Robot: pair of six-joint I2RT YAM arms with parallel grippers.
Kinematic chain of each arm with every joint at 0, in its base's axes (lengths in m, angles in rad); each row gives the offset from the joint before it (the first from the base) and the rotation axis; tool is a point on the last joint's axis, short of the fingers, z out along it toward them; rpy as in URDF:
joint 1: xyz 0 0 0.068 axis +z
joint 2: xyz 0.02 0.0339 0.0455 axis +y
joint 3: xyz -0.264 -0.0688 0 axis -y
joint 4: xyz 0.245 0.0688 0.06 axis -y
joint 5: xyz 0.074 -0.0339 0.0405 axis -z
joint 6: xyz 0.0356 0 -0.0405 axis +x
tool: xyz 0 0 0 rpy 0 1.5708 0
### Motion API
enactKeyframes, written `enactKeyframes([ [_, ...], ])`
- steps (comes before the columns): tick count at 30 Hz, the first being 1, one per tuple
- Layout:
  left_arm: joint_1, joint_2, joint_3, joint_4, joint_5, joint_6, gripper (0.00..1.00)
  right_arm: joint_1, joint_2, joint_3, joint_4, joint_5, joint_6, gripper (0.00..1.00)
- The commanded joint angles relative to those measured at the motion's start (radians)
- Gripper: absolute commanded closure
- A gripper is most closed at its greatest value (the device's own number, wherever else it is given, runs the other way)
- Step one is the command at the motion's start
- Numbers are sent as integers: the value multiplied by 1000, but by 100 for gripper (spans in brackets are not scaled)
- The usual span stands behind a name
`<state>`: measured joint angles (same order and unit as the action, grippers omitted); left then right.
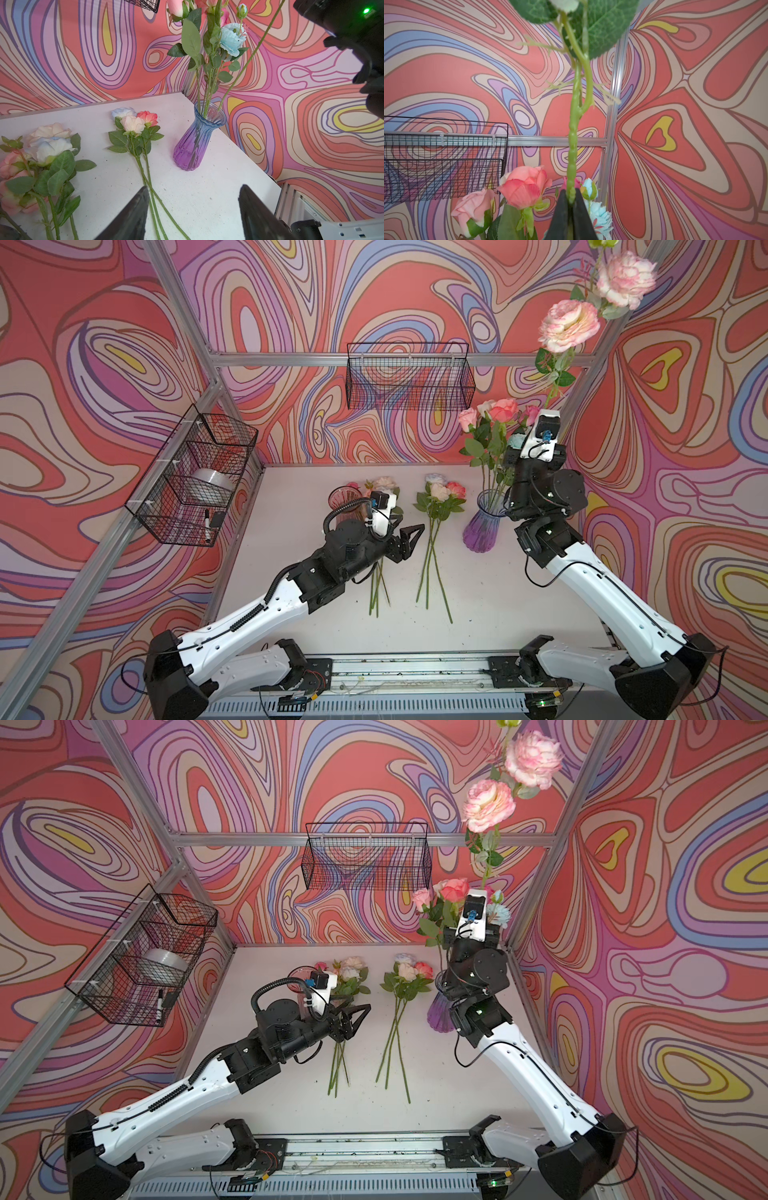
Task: Arrange the flowers into the vase
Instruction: 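Lower the pink rose stem into the purple vase with the right gripper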
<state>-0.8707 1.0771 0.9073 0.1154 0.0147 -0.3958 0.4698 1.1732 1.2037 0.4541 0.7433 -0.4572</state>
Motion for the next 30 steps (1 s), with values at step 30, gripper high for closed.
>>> enactKeyframes([
  [30,-1,27,-8,-1,8,-6,31,-5,-123,-209,-342,4,417,70],
])
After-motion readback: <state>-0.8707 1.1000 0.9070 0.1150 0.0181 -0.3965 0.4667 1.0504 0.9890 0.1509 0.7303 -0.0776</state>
